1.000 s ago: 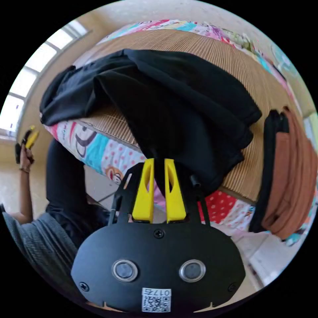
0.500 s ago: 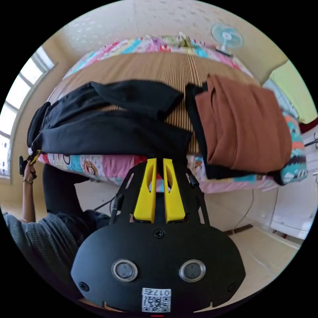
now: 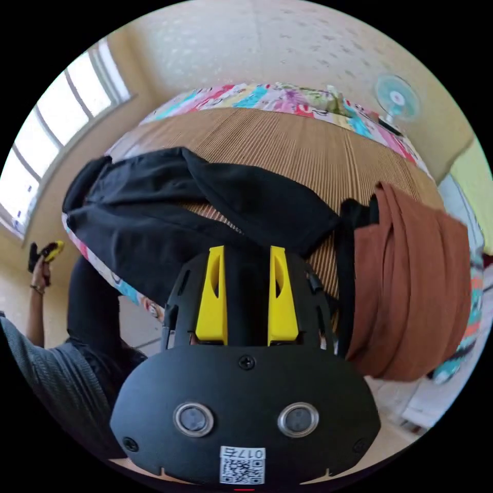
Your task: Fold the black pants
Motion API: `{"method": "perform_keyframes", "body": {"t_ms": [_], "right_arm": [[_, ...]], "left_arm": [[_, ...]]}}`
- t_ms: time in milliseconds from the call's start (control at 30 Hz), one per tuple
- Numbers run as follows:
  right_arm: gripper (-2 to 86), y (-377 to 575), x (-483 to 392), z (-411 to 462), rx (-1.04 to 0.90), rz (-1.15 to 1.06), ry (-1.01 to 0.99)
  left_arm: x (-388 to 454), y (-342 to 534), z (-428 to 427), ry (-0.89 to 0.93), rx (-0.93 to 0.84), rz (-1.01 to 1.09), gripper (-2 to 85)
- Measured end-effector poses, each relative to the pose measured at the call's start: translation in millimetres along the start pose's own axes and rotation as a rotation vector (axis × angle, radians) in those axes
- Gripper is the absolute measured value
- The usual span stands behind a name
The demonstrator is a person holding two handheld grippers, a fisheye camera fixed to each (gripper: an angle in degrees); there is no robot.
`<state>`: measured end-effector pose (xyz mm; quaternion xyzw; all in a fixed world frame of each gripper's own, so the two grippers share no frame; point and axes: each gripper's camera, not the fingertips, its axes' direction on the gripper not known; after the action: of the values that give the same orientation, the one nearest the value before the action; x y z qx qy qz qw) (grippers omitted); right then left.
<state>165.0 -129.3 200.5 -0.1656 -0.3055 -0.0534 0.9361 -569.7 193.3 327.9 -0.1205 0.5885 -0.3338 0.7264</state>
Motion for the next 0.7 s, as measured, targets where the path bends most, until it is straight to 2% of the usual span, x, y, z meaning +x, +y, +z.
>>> {"method": "perform_keyframes", "body": {"t_ms": [67,100,133,167,267,333,400,433,500,567,633,700], "right_arm": [[12.7,-51.7,0.9,29.9,-0.222,-0.127,0.123],[12.7,-62.0,1.5,39.2,-0.294,-0.172,0.142],[11.7,-78.0,2.9,59.1,-0.474,-0.276,0.145],[9.4,-92.3,4.1,60.7,-0.566,-0.364,0.088],[4.4,-121.4,4.8,28.2,-0.690,-0.589,0.107],[3.8,-146.3,19.0,-18.2,-0.597,-0.659,0.039],[3.4,-182.7,63.5,-74.1,-0.420,-0.584,-0.089],[3.3,-208.1,109.6,-106.0,-0.304,-0.455,-0.127],[3.3,-235.9,191.5,-137.3,-0.155,-0.162,-0.067],[3.2,-238.8,285.3,-153.5,-0.086,0.294,-0.002],[3.9,-223.1,314.5,-162.7,-0.031,0.418,-0.033],[5.2,-195.5,321.2,-169.5,0.111,0.406,-0.228]], "left_arm": [[23.7,-7.8,37.0,0.067,-0.180,0.079,7.1],[29.1,-9.0,43.1,0.080,-0.210,0.096,7.5],[39.4,-11.6,51.8,0.080,-0.264,0.127,7.8],[49.1,-14.4,57.0,0.045,-0.316,0.160,8.2],[64.3,-20.7,65.1,-0.102,-0.474,0.201,9.1],[69.4,-24.1,63.5,-0.171,-0.502,0.211,9.6],[72.9,-27.9,59.2,-0.182,-0.494,0.214,9.9],[74.1,-30.7,55.6,-0.167,-0.468,0.207,9.9],[73.8,-35.2,51.0,-0.121,-0.407,0.189,9.9],[65.0,-40.3,46.0,-0.042,-0.294,0.126,10.6],[54.7,-40.4,42.1,0.016,-0.198,0.059,11.6],[46.1,-36.1,36.6,0.032,-0.090,0.000,12.6]]}}
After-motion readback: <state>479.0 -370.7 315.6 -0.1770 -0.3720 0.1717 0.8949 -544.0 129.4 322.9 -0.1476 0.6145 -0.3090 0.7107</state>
